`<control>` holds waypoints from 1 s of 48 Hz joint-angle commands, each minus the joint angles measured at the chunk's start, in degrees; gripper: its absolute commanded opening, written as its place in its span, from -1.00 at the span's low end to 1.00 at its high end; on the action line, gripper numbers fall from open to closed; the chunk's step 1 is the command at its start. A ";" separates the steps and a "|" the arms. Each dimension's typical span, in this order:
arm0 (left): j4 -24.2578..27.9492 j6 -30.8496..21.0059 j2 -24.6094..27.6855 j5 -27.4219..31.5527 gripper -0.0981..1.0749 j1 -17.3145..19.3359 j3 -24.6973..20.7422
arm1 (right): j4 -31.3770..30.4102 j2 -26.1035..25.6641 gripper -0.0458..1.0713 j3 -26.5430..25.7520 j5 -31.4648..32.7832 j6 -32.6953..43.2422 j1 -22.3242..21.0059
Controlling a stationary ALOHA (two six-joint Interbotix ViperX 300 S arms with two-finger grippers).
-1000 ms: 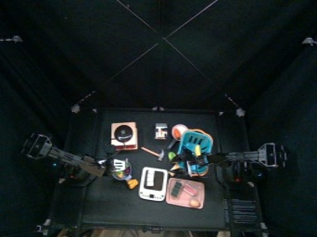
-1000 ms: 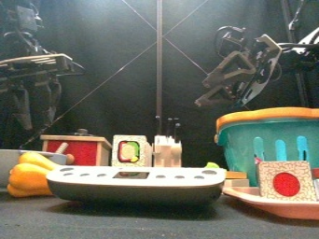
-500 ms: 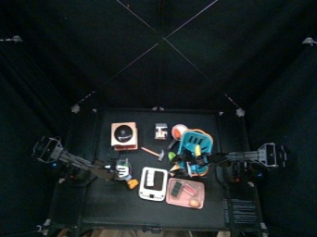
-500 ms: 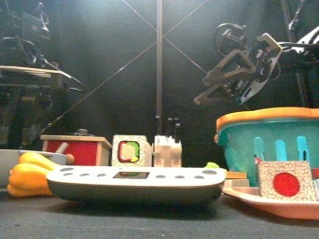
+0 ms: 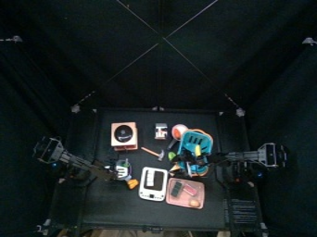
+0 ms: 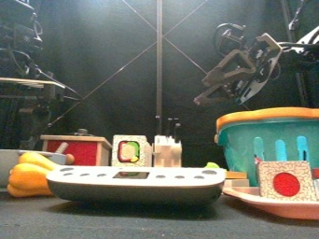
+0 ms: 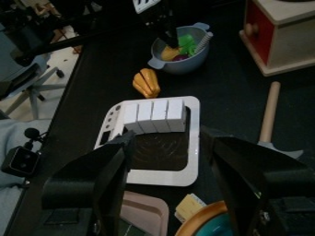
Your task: Grab corn
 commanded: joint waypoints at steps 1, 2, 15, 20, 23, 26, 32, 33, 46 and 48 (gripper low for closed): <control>0.26 -0.09 0.00 0.00 0.72 0.26 -0.53 | 0.18 -0.44 0.71 -1.32 -0.18 0.00 0.00; 0.35 -0.09 0.09 0.00 0.72 0.35 -0.53 | 0.18 -0.35 0.71 -1.32 -0.18 0.09 0.00; 0.97 0.26 1.49 -1.05 0.72 1.76 -0.44 | 0.18 0.44 0.71 -1.85 -0.18 0.09 -0.09; 0.97 0.26 2.29 -1.67 0.72 2.46 -0.18 | 0.18 0.79 0.71 -2.02 -0.18 0.09 0.00; 0.79 0.35 2.64 -1.93 0.72 2.72 0.09 | 0.18 0.97 0.71 -2.11 -0.26 0.18 0.00; 0.79 0.26 3.08 -2.46 0.72 2.99 0.44 | 0.18 0.97 0.71 -2.11 -0.18 0.18 0.00; 0.70 0.26 3.69 -3.87 0.72 3.25 0.97 | 0.35 1.05 0.71 -2.11 -0.18 0.18 0.09; 0.70 0.26 3.78 -4.13 0.72 3.34 1.05 | 0.26 0.97 0.71 -2.11 -0.18 0.26 0.09; 0.70 0.35 5.19 -5.36 0.70 4.48 0.88 | 0.44 1.05 0.71 -2.11 -0.18 0.26 0.26; 0.62 0.35 5.54 -5.45 0.70 4.66 0.79 | 0.44 1.05 0.71 -2.11 -0.18 0.26 0.26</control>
